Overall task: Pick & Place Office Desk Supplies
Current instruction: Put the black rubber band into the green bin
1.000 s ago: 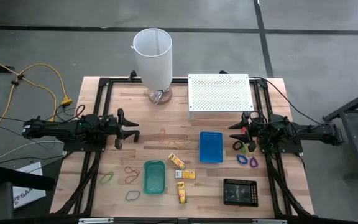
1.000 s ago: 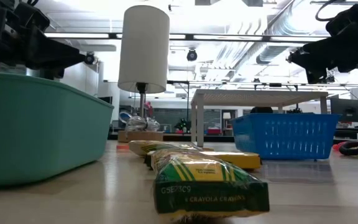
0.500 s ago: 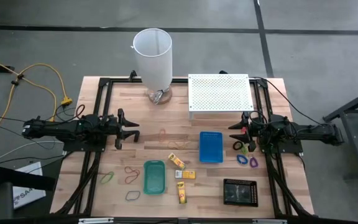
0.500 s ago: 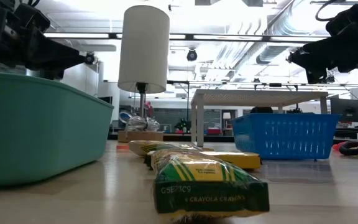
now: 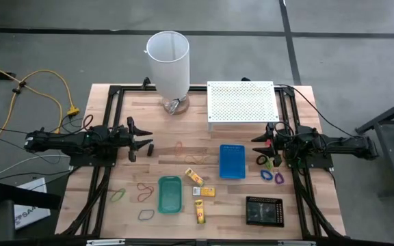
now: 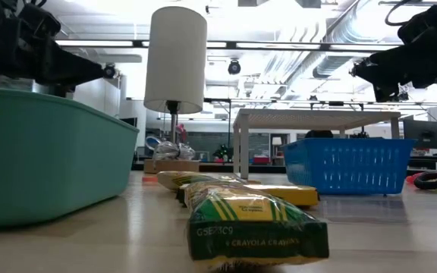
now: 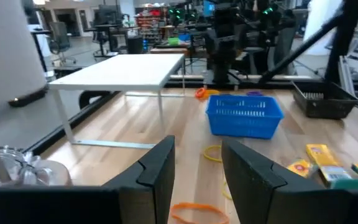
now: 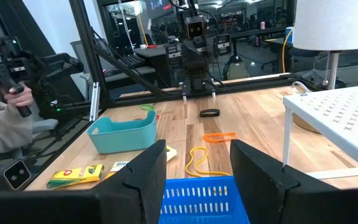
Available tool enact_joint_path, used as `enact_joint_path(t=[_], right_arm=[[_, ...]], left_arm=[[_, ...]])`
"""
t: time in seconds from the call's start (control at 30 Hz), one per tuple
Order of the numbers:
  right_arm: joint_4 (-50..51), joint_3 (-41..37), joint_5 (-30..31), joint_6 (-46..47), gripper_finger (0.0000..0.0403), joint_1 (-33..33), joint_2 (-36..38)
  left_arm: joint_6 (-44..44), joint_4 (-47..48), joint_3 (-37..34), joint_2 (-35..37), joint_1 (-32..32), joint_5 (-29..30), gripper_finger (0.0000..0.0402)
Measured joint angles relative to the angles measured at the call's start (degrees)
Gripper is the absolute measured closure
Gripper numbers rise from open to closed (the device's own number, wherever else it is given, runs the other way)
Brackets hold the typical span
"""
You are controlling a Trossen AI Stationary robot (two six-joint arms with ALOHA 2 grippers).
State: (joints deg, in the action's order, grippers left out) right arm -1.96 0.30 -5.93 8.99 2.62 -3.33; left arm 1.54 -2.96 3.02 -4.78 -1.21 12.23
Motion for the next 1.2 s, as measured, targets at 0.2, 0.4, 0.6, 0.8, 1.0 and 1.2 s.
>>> enact_joint_path(t=[0.2,0.4,0.6,0.8,1.0,1.2], right_arm=[[0.0,0.0,-0.02,0.0,0.0237,0.01,0.01],[0.0,0.0,0.0,0.0,0.0237,-0.01,0.0],[0.0,0.0,-0.02,0.0,0.0237,0.01,0.02],[0.0,0.0,-0.02,0.0,0.0237,-0.01,0.02],[0.0,0.02,-0.02,0.0,0.0237,-0.01,0.02],[0.0,0.0,-0.02,0.0,0.0237,-0.01,0.02]], left_arm=[[1.77,0.42,2.27,-0.74,-0.2,4.54,0.0275],[1.71,3.89,8.82,-6.77,-1.4,9.06,0.0275],[1.62,7.75,17.98,-17.11,-2.58,12.8,0.0275],[-7.16,18.46,25.99,-27.24,-4.63,20.14,0.0275],[-22.37,32.72,31.66,-35.87,-7.64,28.49,0.0275],[-39.46,48.52,40.2,-45.74,-9.7,28.22,0.0275]])
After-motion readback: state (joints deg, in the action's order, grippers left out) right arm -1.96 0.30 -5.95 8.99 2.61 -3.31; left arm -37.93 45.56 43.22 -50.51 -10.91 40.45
